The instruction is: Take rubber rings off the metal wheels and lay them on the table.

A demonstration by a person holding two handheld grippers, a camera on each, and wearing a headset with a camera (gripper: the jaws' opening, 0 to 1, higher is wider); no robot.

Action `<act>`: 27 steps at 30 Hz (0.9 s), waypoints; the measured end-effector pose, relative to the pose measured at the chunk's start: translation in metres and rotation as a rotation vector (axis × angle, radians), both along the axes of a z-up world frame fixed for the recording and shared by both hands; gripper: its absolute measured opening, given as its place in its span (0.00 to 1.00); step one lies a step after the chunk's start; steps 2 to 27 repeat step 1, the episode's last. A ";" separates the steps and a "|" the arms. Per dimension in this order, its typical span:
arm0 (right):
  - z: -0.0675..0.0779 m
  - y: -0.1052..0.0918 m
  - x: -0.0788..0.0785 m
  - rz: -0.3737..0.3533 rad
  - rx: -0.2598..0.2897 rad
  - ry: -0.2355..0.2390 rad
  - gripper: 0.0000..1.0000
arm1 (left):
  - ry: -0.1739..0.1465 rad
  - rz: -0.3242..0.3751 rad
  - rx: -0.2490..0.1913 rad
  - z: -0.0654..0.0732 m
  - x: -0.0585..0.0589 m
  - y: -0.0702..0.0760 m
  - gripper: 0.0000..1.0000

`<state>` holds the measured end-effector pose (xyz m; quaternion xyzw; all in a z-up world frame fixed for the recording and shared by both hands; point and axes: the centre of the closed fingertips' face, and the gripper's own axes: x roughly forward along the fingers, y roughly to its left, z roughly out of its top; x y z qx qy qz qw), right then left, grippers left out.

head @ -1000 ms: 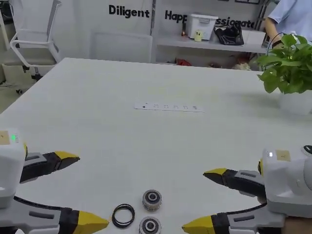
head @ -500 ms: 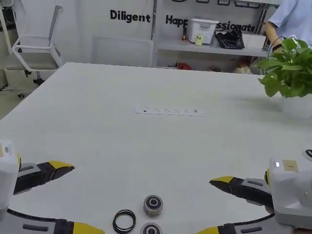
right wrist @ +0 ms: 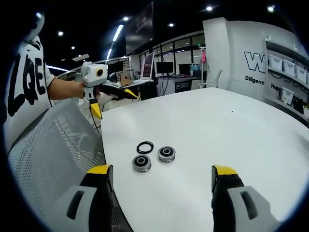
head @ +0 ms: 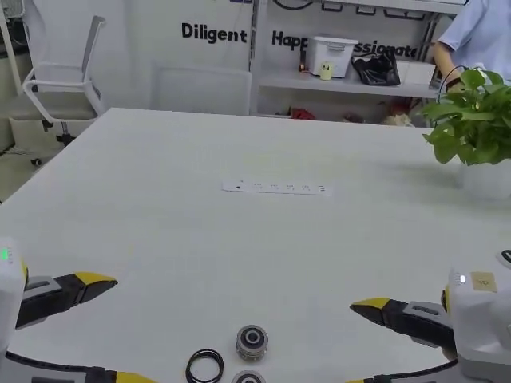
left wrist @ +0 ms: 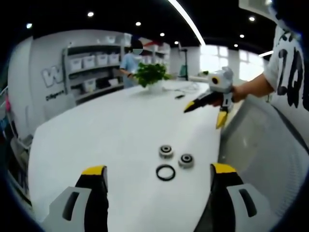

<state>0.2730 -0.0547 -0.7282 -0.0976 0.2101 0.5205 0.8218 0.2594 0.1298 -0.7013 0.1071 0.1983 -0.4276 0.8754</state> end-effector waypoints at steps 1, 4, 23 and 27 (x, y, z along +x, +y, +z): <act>0.000 0.000 0.000 0.000 0.001 0.000 0.80 | 0.000 0.000 0.000 0.000 0.000 0.000 0.89; 0.000 0.000 0.000 0.000 0.001 0.000 0.80 | 0.000 0.000 0.000 0.000 0.000 0.000 0.89; 0.000 0.000 0.000 0.000 0.001 0.000 0.80 | 0.000 0.000 0.000 0.000 0.000 0.000 0.89; 0.000 0.000 0.000 0.000 0.001 0.000 0.80 | 0.000 0.000 0.000 0.000 0.000 0.000 0.89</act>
